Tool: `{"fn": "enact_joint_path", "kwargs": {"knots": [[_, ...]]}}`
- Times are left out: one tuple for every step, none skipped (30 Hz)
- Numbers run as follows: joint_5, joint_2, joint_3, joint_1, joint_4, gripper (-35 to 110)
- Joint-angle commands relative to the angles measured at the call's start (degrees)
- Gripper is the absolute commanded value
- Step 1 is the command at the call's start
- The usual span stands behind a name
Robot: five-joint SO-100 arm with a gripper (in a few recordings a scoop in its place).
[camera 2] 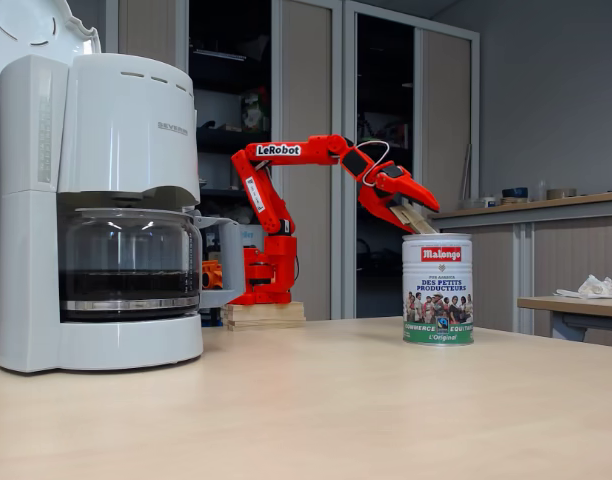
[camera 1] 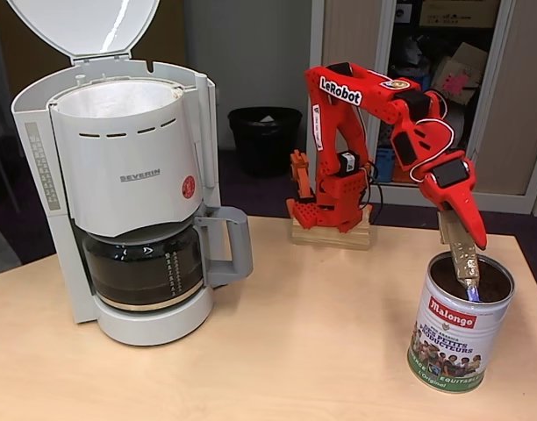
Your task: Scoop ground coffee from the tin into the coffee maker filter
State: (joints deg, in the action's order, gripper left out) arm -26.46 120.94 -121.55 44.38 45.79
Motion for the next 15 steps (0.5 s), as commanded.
{"fn": "enact_joint_path", "kwargs": {"knots": [[-0.09, 1.93, 2.37, 0.09, 1.58, 23], [-0.26, 2.02, 2.37, 0.09, 1.76, 23], [-0.44, 2.11, 2.46, 0.0, 1.93, 23], [-0.7, 2.2, 2.46, 0.0, 2.11, 23], [-1.05, 2.29, 2.29, 0.0, 2.11, 23], [-1.41, 2.37, 2.02, 0.0, 2.2, 23], [-1.67, 2.64, 1.67, 0.0, 2.2, 24], [-1.67, 2.81, 1.32, 0.18, 2.02, 24], [-1.23, 2.9, 1.14, 0.26, 1.93, 24], [-0.62, 2.9, 1.14, 0.35, 2.2, 25], [-0.18, 2.9, 1.41, 0.35, 2.64, 25], [-0.09, 2.9, 1.49, 0.35, 3.16, 26], [-0.26, 3.25, 1.41, 0.35, 3.6, 26], [-0.35, 3.78, 1.14, 0.44, 4.04, 26], [-0.62, 4.31, 0.97, 0.7, 4.66, 27]]}}
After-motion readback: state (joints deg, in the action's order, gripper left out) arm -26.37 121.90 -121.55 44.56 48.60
